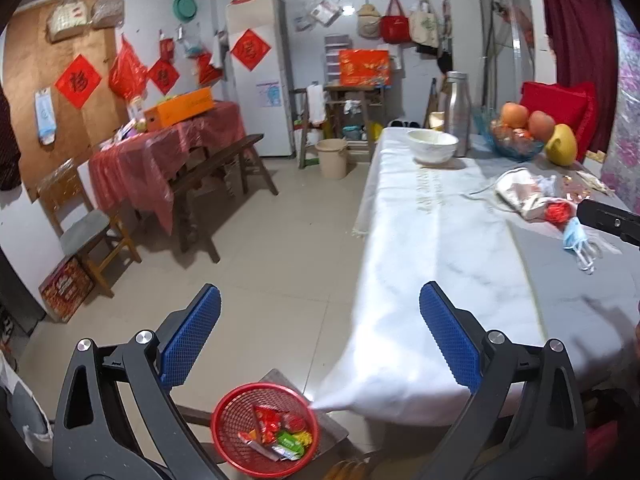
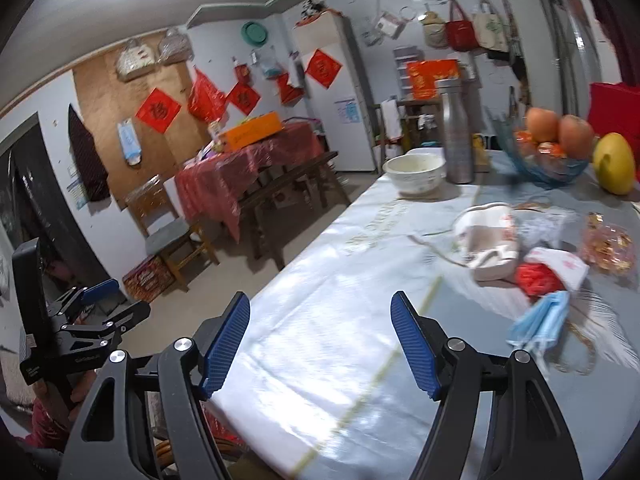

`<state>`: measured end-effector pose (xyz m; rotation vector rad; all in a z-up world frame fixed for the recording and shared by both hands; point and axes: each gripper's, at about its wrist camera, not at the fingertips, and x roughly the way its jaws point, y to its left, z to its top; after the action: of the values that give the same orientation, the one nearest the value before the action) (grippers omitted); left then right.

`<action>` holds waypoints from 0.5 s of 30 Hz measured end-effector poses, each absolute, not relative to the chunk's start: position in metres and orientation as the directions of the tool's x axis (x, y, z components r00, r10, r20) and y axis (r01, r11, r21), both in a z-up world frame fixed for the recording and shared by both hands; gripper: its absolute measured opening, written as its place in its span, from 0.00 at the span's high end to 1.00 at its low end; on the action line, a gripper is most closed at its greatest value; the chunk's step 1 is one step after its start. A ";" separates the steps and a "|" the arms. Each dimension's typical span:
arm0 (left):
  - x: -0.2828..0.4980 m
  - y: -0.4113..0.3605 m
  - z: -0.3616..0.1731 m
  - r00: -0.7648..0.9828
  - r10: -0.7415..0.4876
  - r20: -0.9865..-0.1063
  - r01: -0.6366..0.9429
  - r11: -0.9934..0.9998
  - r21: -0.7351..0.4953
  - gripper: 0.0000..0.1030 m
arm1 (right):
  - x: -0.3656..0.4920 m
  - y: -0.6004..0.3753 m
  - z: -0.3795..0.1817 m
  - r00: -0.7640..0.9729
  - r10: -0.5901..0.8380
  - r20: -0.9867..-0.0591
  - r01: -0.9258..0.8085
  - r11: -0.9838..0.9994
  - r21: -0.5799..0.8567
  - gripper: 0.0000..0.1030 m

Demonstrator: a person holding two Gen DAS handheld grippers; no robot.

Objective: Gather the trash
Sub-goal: 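Move both tools back over the table toward the paper cup and mask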

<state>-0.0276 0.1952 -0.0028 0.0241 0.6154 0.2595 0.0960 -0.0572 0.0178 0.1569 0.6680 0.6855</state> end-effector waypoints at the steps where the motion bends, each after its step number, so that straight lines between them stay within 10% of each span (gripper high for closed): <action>1: -0.025 0.189 -0.001 0.790 0.241 -0.564 -0.223 0.969 0.102 0.07 | 0.096 -0.063 0.018 0.584 0.628 -0.515 -0.528 0.775 0.347 0.30; 15: 0.052 0.108 -0.012 0.775 0.134 -0.618 -0.079 0.990 0.116 0.07 | 0.130 -0.152 -0.006 0.673 0.531 -0.515 -0.367 0.844 0.392 0.26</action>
<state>0.0520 0.1084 -0.0122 0.0848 0.6753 0.1153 0.1298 -0.1524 -0.0065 0.2659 0.6598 0.5124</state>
